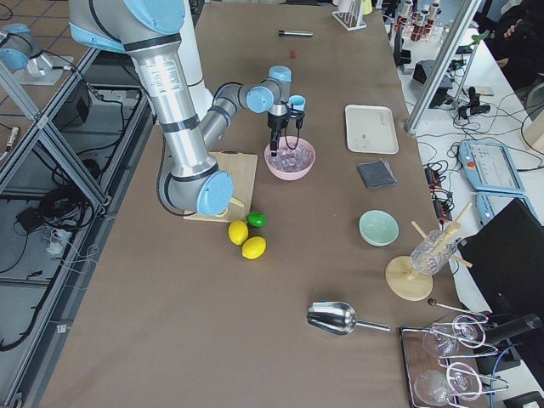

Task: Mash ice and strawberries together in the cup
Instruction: 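Dig the scoop through the ice cubes to fill it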

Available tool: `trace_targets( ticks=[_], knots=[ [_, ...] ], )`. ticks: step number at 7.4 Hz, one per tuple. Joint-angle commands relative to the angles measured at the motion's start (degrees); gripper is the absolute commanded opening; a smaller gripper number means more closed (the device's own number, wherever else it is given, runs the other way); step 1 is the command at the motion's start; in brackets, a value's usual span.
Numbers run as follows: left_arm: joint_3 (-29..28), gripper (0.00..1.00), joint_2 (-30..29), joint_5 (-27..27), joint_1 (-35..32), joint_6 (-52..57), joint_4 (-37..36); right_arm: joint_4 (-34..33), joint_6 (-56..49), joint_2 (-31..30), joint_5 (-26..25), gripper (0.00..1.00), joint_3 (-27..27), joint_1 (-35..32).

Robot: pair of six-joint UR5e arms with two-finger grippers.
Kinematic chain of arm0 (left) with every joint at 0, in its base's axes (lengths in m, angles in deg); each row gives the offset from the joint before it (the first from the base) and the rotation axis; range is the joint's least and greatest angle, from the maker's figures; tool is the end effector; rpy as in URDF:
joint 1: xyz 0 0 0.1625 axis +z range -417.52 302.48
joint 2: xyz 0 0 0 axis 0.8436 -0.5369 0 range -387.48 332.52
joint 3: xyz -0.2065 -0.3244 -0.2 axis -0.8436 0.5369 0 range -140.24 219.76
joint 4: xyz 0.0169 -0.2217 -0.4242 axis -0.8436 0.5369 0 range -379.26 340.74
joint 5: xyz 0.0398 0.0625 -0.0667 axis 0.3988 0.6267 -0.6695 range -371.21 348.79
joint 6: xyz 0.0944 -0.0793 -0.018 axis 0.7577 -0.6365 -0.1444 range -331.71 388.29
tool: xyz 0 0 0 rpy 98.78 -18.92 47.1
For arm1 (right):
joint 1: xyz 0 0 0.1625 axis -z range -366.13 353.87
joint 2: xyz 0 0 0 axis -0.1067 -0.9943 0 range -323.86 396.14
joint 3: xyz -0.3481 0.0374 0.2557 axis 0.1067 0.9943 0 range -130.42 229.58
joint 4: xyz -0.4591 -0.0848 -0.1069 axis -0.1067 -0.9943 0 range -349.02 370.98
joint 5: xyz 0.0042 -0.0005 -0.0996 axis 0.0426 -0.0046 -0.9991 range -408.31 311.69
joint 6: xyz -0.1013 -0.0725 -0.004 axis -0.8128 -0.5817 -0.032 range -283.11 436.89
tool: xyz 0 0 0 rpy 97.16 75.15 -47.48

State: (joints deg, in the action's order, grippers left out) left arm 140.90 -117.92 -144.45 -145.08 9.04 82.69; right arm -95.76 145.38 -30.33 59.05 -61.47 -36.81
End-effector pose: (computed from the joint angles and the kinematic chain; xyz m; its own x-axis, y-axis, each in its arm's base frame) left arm -0.0231 -0.5832 0.5471 0.6890 -0.0146 -0.7246 0.1991 0.9651 0.1699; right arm -0.5052 -0.4115 0.2958 0.8421 0.0927 0.5312 -0.0627 0.9953 -0.0743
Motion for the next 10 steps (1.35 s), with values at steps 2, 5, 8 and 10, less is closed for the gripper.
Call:
trace_targets(
  ticks=[2,5,8,10],
  knots=[
    [0.11,0.99,0.09,0.0,0.01,0.0,-0.09,-0.14,0.15,-0.15,-0.04,0.58,0.13,0.09],
    [0.11,0.99,0.09,0.09,-0.08,0.0,-0.09,-0.22,-0.02,-0.06,0.04,0.54,0.48,0.45],
    [-0.16,0.99,0.18,0.09,0.01,0.0,0.0,-2.33,-5.11,0.47,0.48,0.55,0.4,-1.04],
    [0.02,0.99,0.18,0.0,-0.08,0.0,0.0,-2.33,-5.21,0.46,0.22,0.55,0.57,-1.22]
  ],
)
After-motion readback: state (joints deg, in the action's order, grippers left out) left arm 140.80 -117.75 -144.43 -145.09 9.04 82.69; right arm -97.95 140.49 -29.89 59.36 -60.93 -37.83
